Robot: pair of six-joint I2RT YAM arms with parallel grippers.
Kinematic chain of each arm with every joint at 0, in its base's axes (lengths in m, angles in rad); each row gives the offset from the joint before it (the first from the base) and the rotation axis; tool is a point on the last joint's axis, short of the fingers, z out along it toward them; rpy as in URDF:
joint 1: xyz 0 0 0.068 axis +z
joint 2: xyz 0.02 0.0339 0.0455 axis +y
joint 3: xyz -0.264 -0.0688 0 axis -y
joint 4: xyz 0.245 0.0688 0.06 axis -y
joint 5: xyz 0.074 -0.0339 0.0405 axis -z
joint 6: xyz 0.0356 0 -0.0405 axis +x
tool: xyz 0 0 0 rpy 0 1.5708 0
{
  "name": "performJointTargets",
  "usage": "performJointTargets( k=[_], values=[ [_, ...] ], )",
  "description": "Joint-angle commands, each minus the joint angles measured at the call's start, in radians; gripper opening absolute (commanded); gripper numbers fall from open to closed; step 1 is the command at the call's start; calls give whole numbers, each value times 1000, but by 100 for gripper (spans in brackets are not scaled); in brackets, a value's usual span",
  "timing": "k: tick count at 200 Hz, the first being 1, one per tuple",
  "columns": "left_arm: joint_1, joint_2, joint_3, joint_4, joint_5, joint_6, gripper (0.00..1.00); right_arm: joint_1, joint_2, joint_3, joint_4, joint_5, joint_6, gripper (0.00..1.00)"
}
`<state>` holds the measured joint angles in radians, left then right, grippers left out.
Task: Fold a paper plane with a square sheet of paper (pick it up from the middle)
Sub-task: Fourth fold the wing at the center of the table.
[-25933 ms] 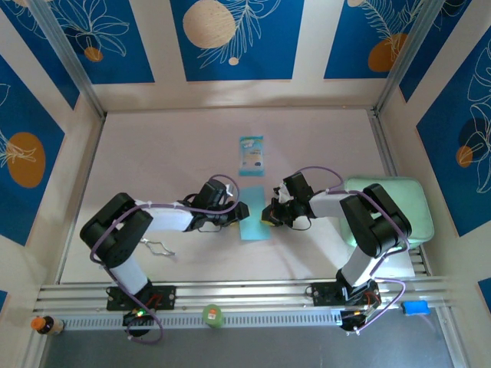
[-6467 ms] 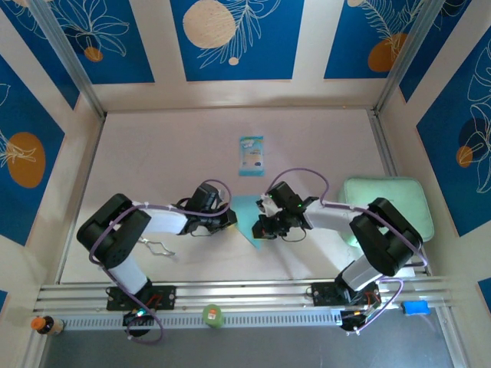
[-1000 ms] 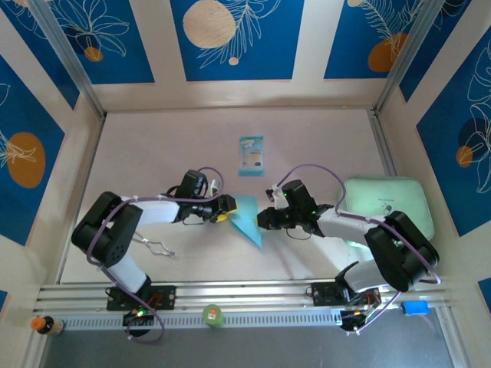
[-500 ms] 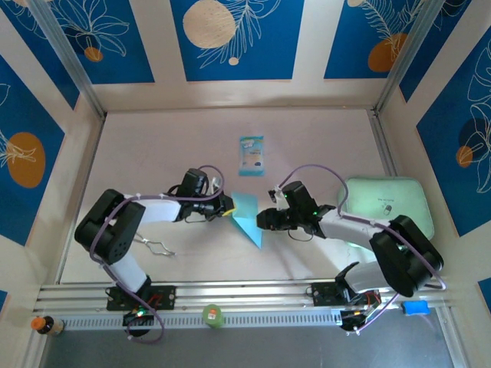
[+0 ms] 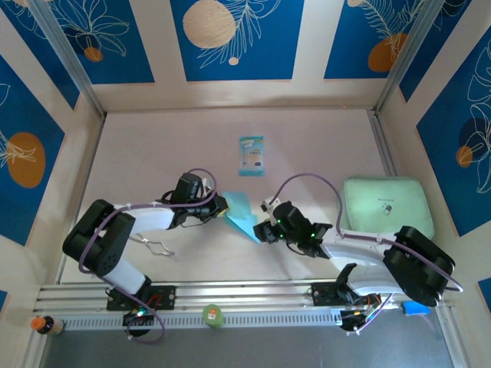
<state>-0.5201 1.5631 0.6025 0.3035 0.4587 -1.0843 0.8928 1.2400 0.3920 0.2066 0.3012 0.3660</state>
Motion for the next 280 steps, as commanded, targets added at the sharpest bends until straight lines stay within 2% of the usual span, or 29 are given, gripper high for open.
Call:
performJointTargets(
  k=[1, 50, 77, 101, 124, 181, 280],
  values=[
    [-7, -24, 8, 2, -25, -21, 3, 61, 7, -7, 125, 109, -167, 45],
    [-11, -17, 36, -9, 14, -4, 21, 157, 74, -16, 236, 191, -309, 42],
    [-11, -15, 46, 1, 47, 9, 26, 179, 85, -39, 302, 190, -343, 41],
    [-11, -14, 54, 11, 62, 12, 25, 202, 87, -36, 305, 190, -386, 40],
    [-11, -12, 46, 30, 70, 2, 20, 210, 95, -23, 278, 191, -395, 40],
    [-10, -9, 44, 28, 78, -2, 9, 240, 191, 2, 319, 307, -407, 40],
    [-11, -29, 46, 5, 72, -5, 7, 245, 258, 40, 310, 334, -387, 30]
  ],
)
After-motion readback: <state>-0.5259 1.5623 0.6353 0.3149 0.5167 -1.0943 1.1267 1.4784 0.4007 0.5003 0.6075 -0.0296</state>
